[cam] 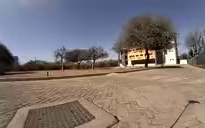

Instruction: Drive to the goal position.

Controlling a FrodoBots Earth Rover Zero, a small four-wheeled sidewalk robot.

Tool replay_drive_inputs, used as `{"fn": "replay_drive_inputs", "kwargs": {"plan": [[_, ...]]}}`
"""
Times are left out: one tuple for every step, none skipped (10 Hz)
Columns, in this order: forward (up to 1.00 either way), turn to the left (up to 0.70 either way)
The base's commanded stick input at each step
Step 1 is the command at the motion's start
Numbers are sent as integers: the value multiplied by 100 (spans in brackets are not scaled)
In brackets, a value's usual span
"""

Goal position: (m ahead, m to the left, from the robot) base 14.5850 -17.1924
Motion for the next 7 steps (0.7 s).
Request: {"fn": "replay_drive_inputs", "kwargs": {"plan": [[100, -27], [100, -27], [100, -27], [100, -27], [100, -27], [100, -27], [100, -27]]}}
